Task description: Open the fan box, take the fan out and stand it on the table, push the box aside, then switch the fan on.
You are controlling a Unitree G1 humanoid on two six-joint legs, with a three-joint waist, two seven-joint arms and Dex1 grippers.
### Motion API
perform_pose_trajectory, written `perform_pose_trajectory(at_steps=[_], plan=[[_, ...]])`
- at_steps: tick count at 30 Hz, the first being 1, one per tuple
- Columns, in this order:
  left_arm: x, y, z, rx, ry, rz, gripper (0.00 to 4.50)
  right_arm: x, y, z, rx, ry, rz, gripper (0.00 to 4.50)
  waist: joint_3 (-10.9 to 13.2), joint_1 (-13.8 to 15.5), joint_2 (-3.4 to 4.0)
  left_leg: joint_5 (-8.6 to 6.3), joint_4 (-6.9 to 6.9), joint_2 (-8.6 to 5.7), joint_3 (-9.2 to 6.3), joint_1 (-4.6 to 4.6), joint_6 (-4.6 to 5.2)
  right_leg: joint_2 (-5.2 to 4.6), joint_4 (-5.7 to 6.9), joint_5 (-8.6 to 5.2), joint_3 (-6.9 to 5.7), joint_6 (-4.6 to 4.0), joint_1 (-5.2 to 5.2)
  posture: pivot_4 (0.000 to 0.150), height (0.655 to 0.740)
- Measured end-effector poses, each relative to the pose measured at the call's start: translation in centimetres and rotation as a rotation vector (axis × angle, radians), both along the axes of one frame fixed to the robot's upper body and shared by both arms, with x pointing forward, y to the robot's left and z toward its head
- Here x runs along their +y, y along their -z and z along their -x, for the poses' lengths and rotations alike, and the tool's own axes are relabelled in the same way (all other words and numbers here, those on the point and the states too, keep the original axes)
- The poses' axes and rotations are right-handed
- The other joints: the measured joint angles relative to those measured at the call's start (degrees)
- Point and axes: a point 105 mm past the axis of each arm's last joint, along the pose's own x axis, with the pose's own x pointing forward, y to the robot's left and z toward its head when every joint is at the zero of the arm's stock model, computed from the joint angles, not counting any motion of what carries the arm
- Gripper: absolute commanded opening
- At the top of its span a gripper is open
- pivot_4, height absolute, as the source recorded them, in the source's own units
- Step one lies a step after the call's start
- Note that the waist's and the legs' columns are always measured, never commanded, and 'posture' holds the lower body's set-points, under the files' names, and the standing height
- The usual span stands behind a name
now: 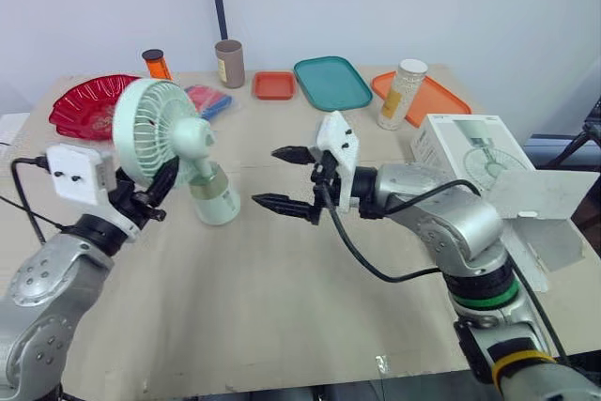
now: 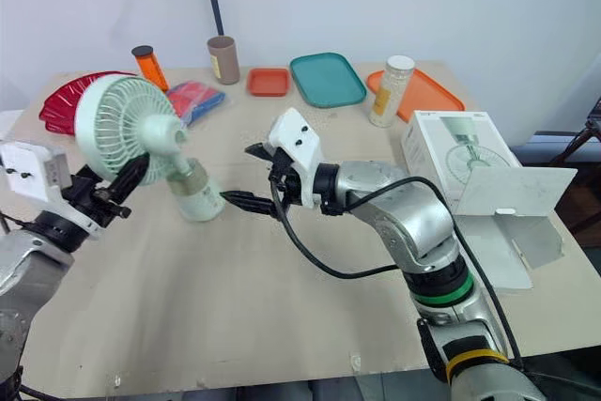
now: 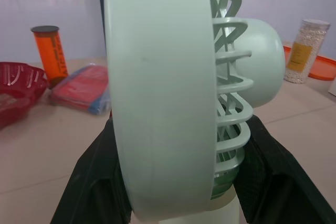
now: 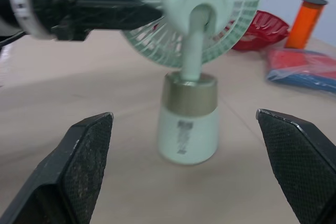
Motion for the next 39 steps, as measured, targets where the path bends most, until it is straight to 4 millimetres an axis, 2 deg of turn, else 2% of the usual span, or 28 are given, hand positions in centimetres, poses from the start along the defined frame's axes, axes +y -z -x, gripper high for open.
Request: perform_pose_trajectory(at_steps=[4, 6, 7, 13, 25, 36, 39], plan=[[-0.9, 0.3, -0.3, 0.020, 0.015, 0.026, 1.93, 0.9, 0.5, -1.0, 0.001, 0.027, -0.003, 4.50, 0.00, 0.00, 0.00, 0.07, 0.00, 0.00, 0.01, -0.13, -0.13, 0.00, 0.02, 0.09, 0.01, 0.00, -0.13, 0.150, 0.7400], [-1.4, 0.0, -0.5, 0.015, 0.022, 0.031, 1.93, 1.3, 0.6, -1.4, -0.004, 0.042, -0.008, 4.50, 0.00, 0.01, 0.00, 0.09, 0.01, -0.01, 0.00, -0.18, -0.16, -0.01, 0.04, 0.10, 0.01, 0.00, -0.18, 0.150, 0.7400], [-2.2, -0.7, -0.8, -0.005, 0.037, 0.051, 1.93, 2.3, 1.1, -1.9, 0.007, 0.050, -0.010, 4.50, 0.00, 0.01, -0.01, 0.11, 0.01, -0.01, 0.01, -0.20, -0.20, -0.01, 0.04, 0.12, 0.01, 0.01, -0.20, 0.150, 0.7400], [-3.6, -0.3, -0.6, 0.020, 0.075, 0.051, 1.93, 3.5, 1.8, -2.3, 0.018, 0.052, -0.013, 4.50, -0.01, -0.04, 0.00, 0.25, 0.00, -0.01, 0.04, -0.31, -0.45, -0.02, 0.07, 0.13, 0.05, 0.00, -0.36, 0.150, 0.7400], [-4.0, 0.0, -0.2, 0.029, 0.090, 0.039, 1.93, 4.3, 1.5, -2.8, -0.012, 0.058, -0.011, 4.50, -0.01, -0.04, 0.00, 0.24, 0.00, -0.01, 0.04, -0.31, -0.42, -0.01, 0.09, 0.15, 0.05, -0.01, -0.36, 0.150, 0.7400], [-4.6, 0.4, -0.3, 0.033, 0.091, 0.016, 1.93, 4.8, 2.5, -3.2, 0.009, 0.079, 0.013, 4.50, -0.01, -0.04, 0.00, 0.24, 0.00, -0.01, 0.04, -0.31, -0.42, 0.00, 0.10, 0.15, 0.05, -0.01, -0.37, 0.150, 0.7400], [-4.6, 0.5, -0.2, 0.031, 0.085, 0.014, 1.93, 5.0, 2.6, -3.1, 0.011, 0.070, 0.015, 3.71, -0.01, -0.05, 0.00, 0.24, 0.00, -0.01, 0.04, -0.31, -0.42, 0.00, 0.10, 0.15, 0.05, -0.01, -0.37, 0.150, 0.7400]])
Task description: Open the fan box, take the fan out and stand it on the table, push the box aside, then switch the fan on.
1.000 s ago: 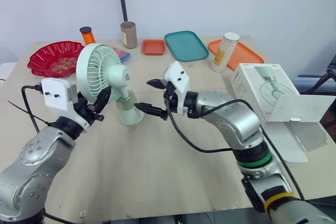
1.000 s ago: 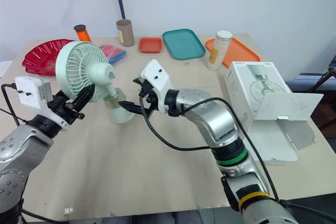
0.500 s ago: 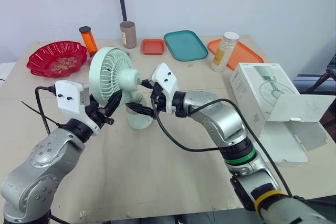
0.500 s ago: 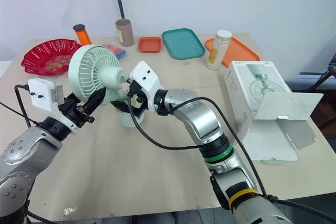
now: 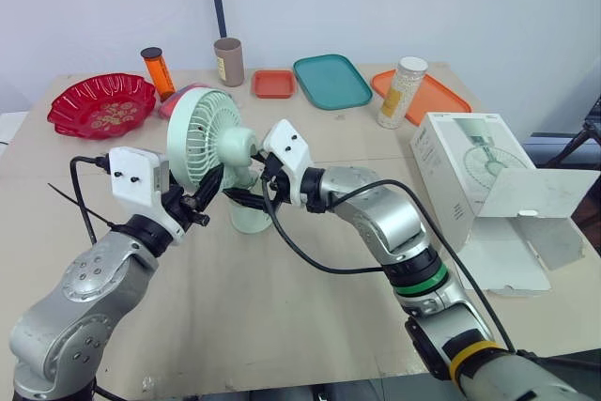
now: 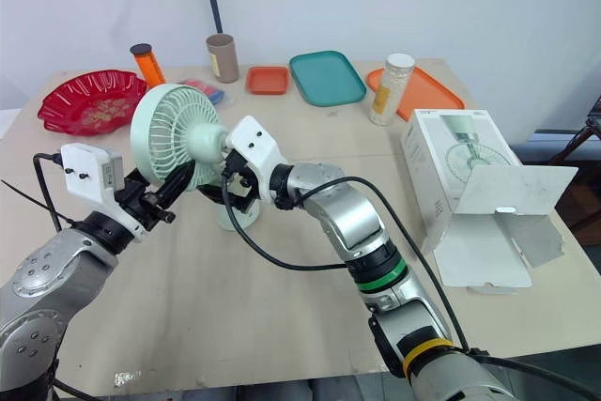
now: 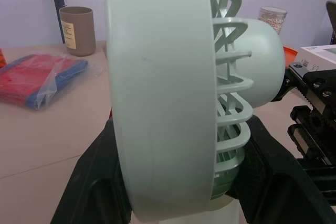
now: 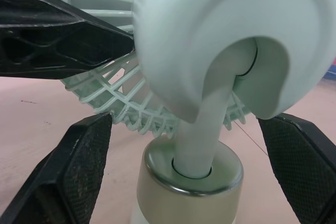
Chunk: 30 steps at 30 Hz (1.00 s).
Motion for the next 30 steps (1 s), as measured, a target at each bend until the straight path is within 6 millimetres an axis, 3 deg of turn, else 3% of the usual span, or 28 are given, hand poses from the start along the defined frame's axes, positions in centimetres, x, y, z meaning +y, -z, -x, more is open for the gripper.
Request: perform_pose_trajectory(at_steps=[3, 4, 26, 27, 30], plan=[[0.14, 0.09, -0.01, 0.000, -0.010, -0.002, 1.93, 0.26, 0.12, 0.15, 0.005, -0.007, -0.002, 2.35, 0.00, -0.03, 0.00, 0.00, 0.00, -0.01, 0.00, 0.00, 0.00, -0.01, 0.01, 0.00, 0.00, 0.00, 0.00, 0.150, 0.7400], [0.11, 0.09, 0.01, 0.000, -0.009, 0.000, 1.93, 0.25, 0.13, 0.13, 0.004, -0.004, -0.002, 2.22, 0.00, -0.03, 0.00, 0.00, 0.00, -0.01, 0.00, 0.00, 0.00, -0.01, 0.01, 0.00, 0.00, 0.00, 0.00, 0.150, 0.7400], [0.03, 0.13, 0.04, -0.007, -0.012, 0.005, 1.93, 0.24, 0.10, 0.07, -0.002, -0.001, -0.001, 2.22, -0.01, -0.03, 0.00, -0.01, 0.01, -0.02, 0.00, 0.00, 0.01, -0.02, 0.02, 0.01, 0.00, 0.00, 0.00, 0.150, 0.7400], [0.04, 0.12, 0.03, -0.008, -0.011, 0.002, 2.73, 0.24, 0.10, 0.08, -0.002, -0.002, -0.001, 2.11, -0.01, -0.03, 0.00, -0.01, 0.01, -0.02, 0.00, 0.00, 0.01, -0.02, 0.02, 0.01, 0.00, 0.00, 0.00, 0.150, 0.7400], [-0.04, -0.26, 0.12, -0.027, -0.004, -0.004, 3.56, 0.27, 0.12, 0.10, -0.001, -0.005, -0.001, 2.11, -0.01, -0.03, -0.01, -0.01, 0.01, -0.02, 0.00, 0.00, 0.01, -0.02, 0.02, 0.01, -0.01, 0.00, 0.00, 0.150, 0.7400]])
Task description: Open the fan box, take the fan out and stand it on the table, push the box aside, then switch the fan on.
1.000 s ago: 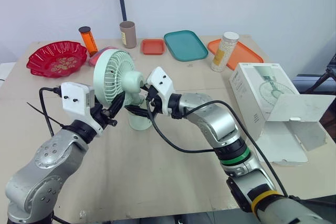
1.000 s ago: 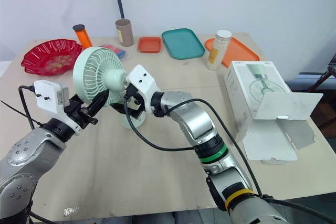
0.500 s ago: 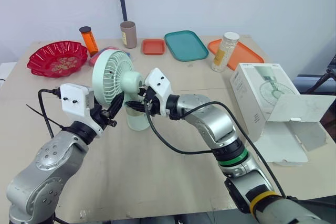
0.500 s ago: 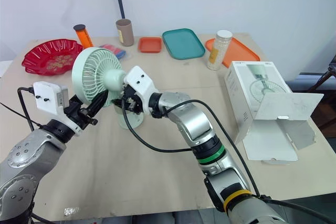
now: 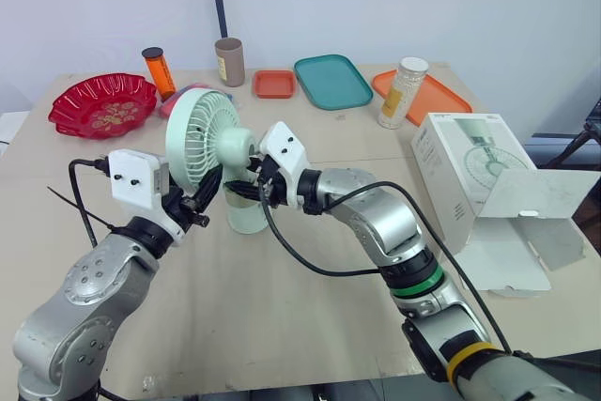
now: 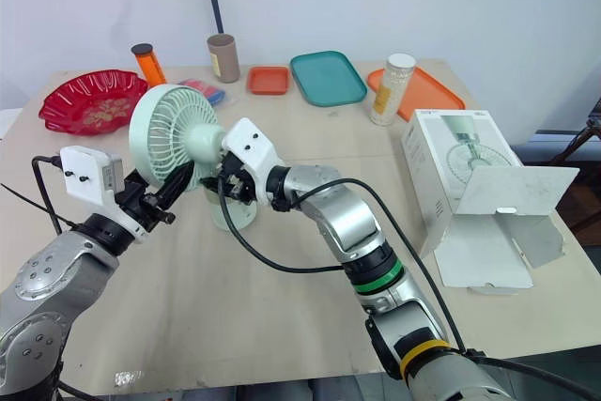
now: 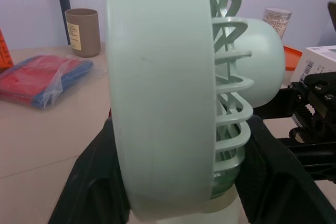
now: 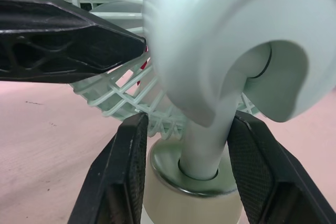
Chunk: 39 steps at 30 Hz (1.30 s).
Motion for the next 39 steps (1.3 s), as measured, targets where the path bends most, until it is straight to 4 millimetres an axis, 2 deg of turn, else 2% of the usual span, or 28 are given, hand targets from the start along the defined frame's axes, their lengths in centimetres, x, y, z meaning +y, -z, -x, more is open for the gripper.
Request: perform_pose_trajectory(at_steps=[1, 3, 12, 18, 24, 31, 36, 39], plan=[[-0.1, -0.3, 0.1, -0.014, 0.001, -0.001, 3.97, 0.0, 0.0, 0.0, 0.001, -0.002, 0.000, 2.11, 0.00, 0.00, 0.00, 0.00, 0.00, 0.00, 0.00, 0.00, 0.00, 0.00, 0.00, 0.00, 0.00, 0.00, 0.00, 0.150, 0.7400], [-0.1, -0.9, 0.2, -0.042, 0.004, -0.003, 4.38, 0.1, 0.1, 0.0, 0.003, -0.008, -0.001, 2.11, -0.02, 0.00, 0.02, 0.00, 0.00, 0.00, 0.00, 0.01, 0.00, 0.00, 0.01, 0.00, 0.00, 0.00, 0.00, 0.150, 0.7400], [1.0, -1.7, 0.7, -0.058, -0.010, -0.004, 4.38, 0.1, 0.1, 0.1, 0.000, -0.015, 0.000, 2.11, -0.02, -0.05, 0.02, 0.00, 0.00, 0.01, 0.00, 0.02, 0.00, 0.01, 0.02, 0.01, 0.00, -0.01, -0.01, 0.150, 0.7400], [3.7, -3.5, 1.6, -0.090, -0.030, 0.001, 4.38, 0.2, 0.1, 0.1, -0.003, -0.015, 0.001, 2.11, -0.02, -0.11, 0.01, 0.00, 0.00, 0.01, 0.00, 0.02, 0.00, 0.01, 0.02, 0.01, -0.01, -0.01, -0.01, 0.150, 0.7400], [8.0, -5.8, 1.7, -0.122, -0.131, 0.076, 4.38, 0.3, 0.1, 0.2, -0.005, -0.023, 0.000, 2.11, -0.02, -0.13, 0.01, -0.01, 0.00, 0.00, -0.01, 0.03, 0.02, 0.01, 0.02, 0.01, -0.02, -0.01, 0.00, 0.150, 0.7400], [8.1, -6.0, 1.8, -0.110, -0.111, 0.082, 4.38, 0.4, 0.1, 0.3, -0.005, -0.036, 0.000, 2.11, -0.02, -0.55, 0.01, 0.02, -0.01, 0.02, -0.02, 0.03, -0.03, 0.02, 0.02, 0.01, -0.02, -0.02, 0.00, 0.150, 0.7400], [8.8, -4.1, 2.0, -0.036, -0.131, 0.019, 4.38, 0.4, 0.1, 0.4, -0.001, -0.040, -0.001, 2.11, -0.01, -0.81, 0.02, 0.01, -0.06, 0.02, -0.02, 0.04, -0.01, 0.04, 0.03, 0.01, -0.02, -0.02, -0.03, 0.150, 0.7400], [9.3, -3.7, 2.0, -0.030, -0.145, 0.009, 4.38, 0.4, 0.2, 0.4, 0.001, -0.045, -0.001, 2.11, -0.02, -1.05, 0.02, 0.01, -0.06, 0.03, -0.03, 0.04, -0.02, 0.04, 0.03, 0.02, -0.02, -0.04, -0.02, 0.150, 0.7400]])
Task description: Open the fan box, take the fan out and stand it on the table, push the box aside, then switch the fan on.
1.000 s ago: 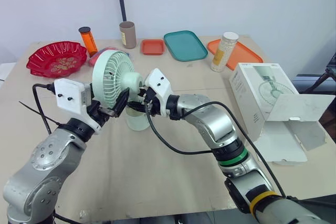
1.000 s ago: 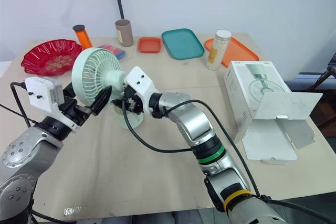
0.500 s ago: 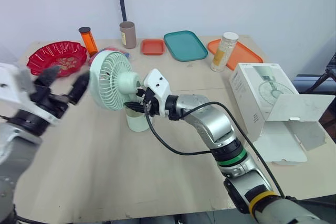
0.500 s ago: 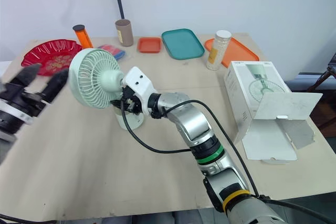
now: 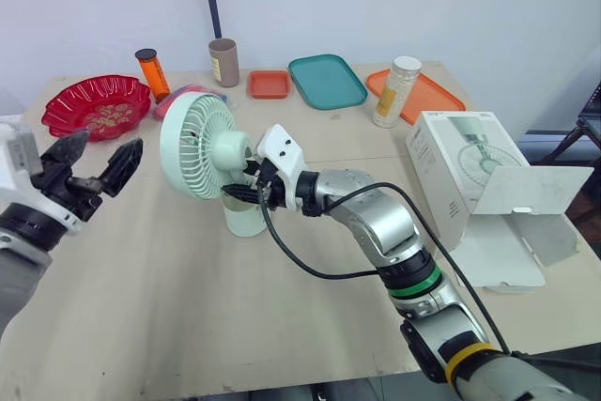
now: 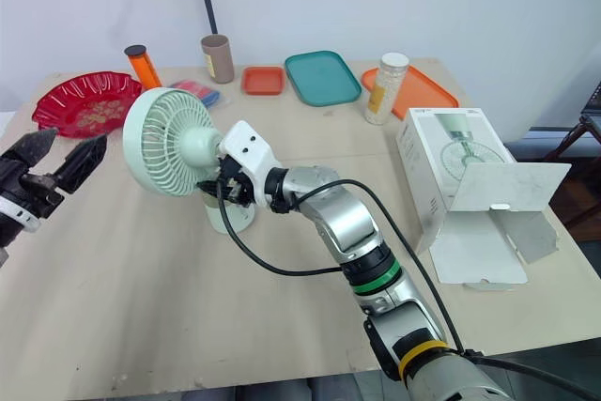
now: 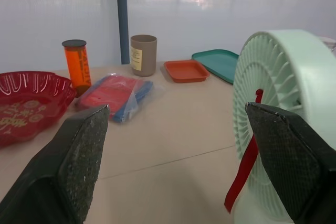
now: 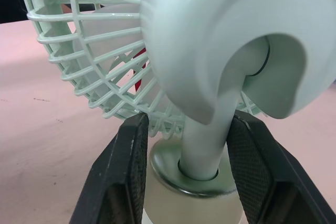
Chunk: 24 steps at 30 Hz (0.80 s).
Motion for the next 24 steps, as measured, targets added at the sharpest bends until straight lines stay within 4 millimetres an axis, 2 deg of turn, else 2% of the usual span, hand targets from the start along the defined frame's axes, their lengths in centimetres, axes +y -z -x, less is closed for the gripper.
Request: perform_pose_trajectory(at_steps=[4, 9, 13, 18, 24], plan=[[0.0, 0.3, 0.1, 0.000, 0.003, -0.014, 4.38, -0.1, 0.1, 0.2, 0.000, -0.018, 0.002, 2.11, 0.00, -0.05, 0.00, 0.00, -0.01, 0.00, 0.00, 0.00, 0.01, 0.00, -0.01, 0.00, 0.00, 0.00, 0.00, 0.150, 0.7400], [-0.5, 1.9, 0.3, 0.057, 0.052, -0.074, 4.38, -0.6, 0.4, 1.1, 0.025, -0.080, -0.016, 2.11, 0.01, -0.07, 0.01, -0.02, -0.05, 0.02, 0.02, 0.00, 0.02, 0.01, -0.02, 0.00, 0.01, 0.00, -0.03, 0.150, 0.7400], [-0.6, 2.8, 0.9, 0.080, 0.113, -0.215, 4.38, -1.0, 0.5, 2.2, 0.076, -0.172, -0.050, 2.11, 0.03, -0.14, 0.05, -0.02, -0.09, 0.03, 0.03, 0.00, 0.03, 0.02, -0.02, -0.01, 0.02, -0.02, -0.04, 0.150, 0.7400], [-0.6, 3.8, 1.2, 0.105, 0.203, -0.301, 4.38, -2.3, 0.0, 2.6, 0.088, -0.237, -0.069, 2.11, 0.03, -0.15, 0.05, -0.02, -0.09, 0.03, 0.04, 0.00, 0.04, 0.03, -0.03, -0.01, 0.02, -0.01, -0.04, 0.150, 0.7400], [-1.1, 7.0, 1.6, 0.175, 0.358, -0.401, 4.38, -3.1, -0.9, 2.8, 0.013, -0.293, -0.088, 2.11, 0.04, -0.19, 0.06, -0.03, -0.11, 0.08, 0.07, 0.00, 0.06, 0.07, -0.03, -0.01, 0.02, -0.03, -0.06, 0.150, 0.7400]])
